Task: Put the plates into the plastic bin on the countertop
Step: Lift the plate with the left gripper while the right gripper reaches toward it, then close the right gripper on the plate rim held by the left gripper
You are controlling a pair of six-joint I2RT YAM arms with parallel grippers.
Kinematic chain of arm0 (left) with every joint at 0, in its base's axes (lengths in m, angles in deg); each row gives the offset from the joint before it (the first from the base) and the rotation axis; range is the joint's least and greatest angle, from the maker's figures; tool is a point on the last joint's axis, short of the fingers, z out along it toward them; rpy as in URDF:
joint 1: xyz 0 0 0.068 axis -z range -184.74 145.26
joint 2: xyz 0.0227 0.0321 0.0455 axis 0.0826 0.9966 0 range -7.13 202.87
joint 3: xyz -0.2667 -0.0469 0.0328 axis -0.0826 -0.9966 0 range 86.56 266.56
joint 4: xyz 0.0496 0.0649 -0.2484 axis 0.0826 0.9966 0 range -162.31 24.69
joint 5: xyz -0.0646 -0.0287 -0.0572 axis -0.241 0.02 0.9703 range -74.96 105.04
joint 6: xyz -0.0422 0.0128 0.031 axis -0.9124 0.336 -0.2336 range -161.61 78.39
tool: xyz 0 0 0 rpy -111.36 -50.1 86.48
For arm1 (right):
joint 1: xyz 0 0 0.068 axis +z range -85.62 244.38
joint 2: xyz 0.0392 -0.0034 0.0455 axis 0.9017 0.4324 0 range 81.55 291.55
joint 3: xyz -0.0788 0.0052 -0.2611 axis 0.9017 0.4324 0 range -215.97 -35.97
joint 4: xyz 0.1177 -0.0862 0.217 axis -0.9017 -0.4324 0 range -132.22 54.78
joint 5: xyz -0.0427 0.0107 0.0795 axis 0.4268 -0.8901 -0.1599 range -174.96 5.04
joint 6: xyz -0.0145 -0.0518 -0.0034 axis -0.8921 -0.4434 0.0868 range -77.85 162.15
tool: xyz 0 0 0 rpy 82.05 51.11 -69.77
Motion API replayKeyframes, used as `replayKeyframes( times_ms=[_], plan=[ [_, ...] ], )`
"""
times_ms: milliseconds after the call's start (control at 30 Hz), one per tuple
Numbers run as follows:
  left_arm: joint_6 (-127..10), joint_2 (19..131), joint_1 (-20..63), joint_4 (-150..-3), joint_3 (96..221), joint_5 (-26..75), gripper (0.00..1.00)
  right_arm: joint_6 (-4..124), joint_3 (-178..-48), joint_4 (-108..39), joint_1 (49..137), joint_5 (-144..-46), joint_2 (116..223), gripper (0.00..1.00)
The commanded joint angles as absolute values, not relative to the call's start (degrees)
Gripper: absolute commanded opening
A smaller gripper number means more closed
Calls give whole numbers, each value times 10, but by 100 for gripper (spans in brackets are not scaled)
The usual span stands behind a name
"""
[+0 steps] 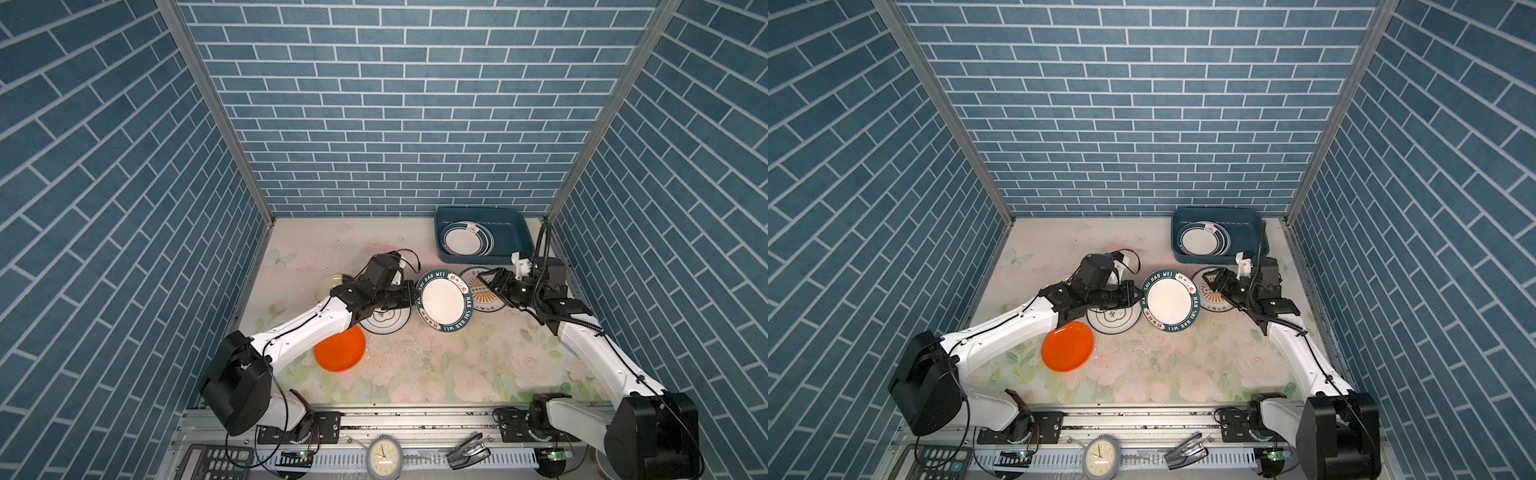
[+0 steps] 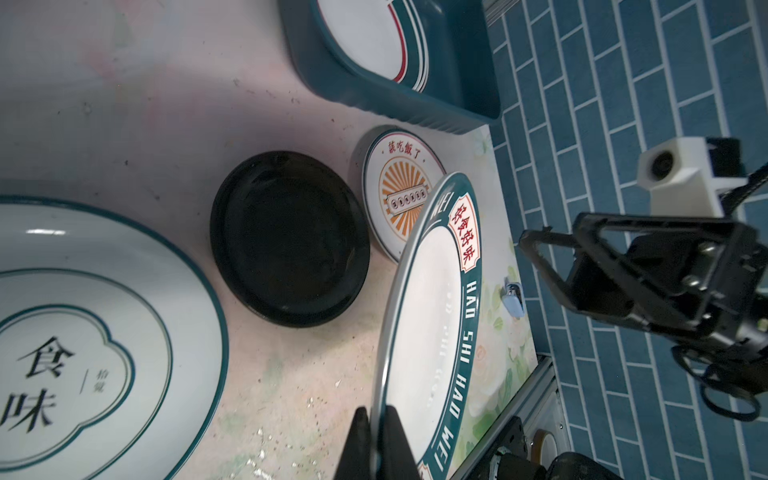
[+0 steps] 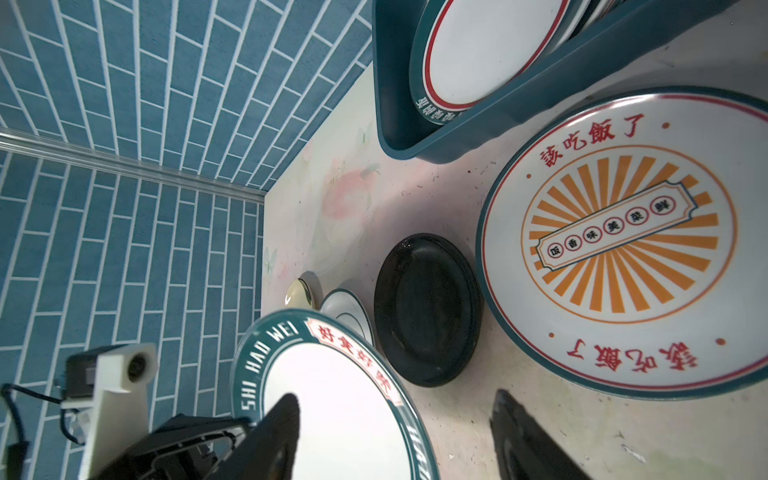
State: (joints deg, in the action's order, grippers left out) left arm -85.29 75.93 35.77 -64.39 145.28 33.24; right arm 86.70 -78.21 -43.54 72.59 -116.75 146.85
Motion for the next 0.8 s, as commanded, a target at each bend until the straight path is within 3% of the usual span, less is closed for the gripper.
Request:
replayKeyframes(
  times_ms=[0, 200, 533, 767],
  plan=[
    [-850, 775, 352, -702, 1480, 339, 0, 873, -775, -412, 727, -1189, 1479, 67],
    [-860, 805, 350, -727, 1507, 364, 0, 880, -767, -389, 728, -1203, 1496, 47],
    [-865, 793, 341, -742, 1504, 371, 0, 881, -768, -384, 727, -1204, 1506, 44],
    [-894, 812, 319, -807, 1484, 421, 0, 889, -768, -379, 729, -1202, 1508, 36]
  ],
)
